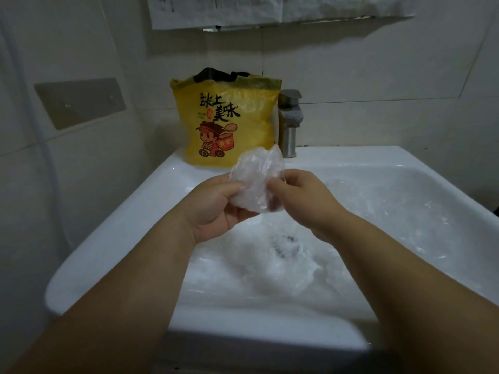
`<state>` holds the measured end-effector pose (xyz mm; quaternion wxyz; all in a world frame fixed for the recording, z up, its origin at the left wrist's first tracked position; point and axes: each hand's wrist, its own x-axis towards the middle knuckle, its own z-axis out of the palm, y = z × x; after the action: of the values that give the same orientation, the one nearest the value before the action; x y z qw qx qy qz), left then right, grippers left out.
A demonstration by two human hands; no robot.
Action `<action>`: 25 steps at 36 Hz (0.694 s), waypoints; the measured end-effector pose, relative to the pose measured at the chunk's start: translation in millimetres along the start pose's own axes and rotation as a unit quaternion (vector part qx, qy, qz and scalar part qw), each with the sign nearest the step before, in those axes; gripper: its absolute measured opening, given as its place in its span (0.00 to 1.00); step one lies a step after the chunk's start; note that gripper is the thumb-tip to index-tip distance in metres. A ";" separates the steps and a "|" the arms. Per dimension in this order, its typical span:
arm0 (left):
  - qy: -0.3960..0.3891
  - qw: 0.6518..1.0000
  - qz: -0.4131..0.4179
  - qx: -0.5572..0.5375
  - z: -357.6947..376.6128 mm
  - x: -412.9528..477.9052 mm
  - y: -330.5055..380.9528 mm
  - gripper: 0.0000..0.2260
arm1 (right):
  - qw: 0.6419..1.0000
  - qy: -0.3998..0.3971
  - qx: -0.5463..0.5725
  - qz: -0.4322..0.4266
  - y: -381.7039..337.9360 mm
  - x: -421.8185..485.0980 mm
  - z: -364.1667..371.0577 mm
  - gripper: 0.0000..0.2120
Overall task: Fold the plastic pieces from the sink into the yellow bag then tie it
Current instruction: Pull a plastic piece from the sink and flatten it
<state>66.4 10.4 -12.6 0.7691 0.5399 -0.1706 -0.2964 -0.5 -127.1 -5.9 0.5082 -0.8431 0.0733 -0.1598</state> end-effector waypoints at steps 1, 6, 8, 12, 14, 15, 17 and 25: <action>-0.002 1.000 -0.004 -0.005 0.5 -0.3 -0.5 0.19 | 1.000 0.001 -0.002 0.004 1.0 0.8 -0.4 0.15; -0.034 0.999 -0.029 -0.025 2.6 -2.9 1.0 0.24 | 1.000 0.009 -0.022 0.000 4.9 2.2 -0.9 0.16; -0.066 0.998 -0.015 -0.005 4.9 -5.9 1.3 0.22 | 0.999 0.005 -0.041 -0.006 5.7 1.7 -1.4 0.16; -0.051 0.990 0.027 0.129 7.7 -7.2 -3.3 0.19 | 0.997 -0.011 -0.061 -0.035 6.7 -0.1 -2.2 0.15; -0.015 0.982 0.044 0.183 8.1 -6.5 -4.2 0.20 | 0.995 -0.012 -0.083 -0.051 6.9 -0.6 -1.5 0.15; 0.006 0.980 0.051 0.191 7.7 -5.6 -4.1 0.22 | 0.994 -0.013 -0.097 -0.058 7.3 -0.3 -1.1 0.15; 0.051 0.981 0.064 0.178 4.9 -3.1 -3.4 0.24 | 0.992 -0.012 -0.114 -0.062 7.9 0.0 -1.1 0.13; 0.134 0.977 0.089 0.141 0.8 3.9 -3.1 0.10 | 0.994 0.060 -0.069 -0.056 11.2 3.6 3.6 0.17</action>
<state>68.0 6.6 -15.4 0.7246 0.6602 -0.1537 -0.1243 4.6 -130.5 -16.6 0.4342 -0.8675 0.0675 -0.2331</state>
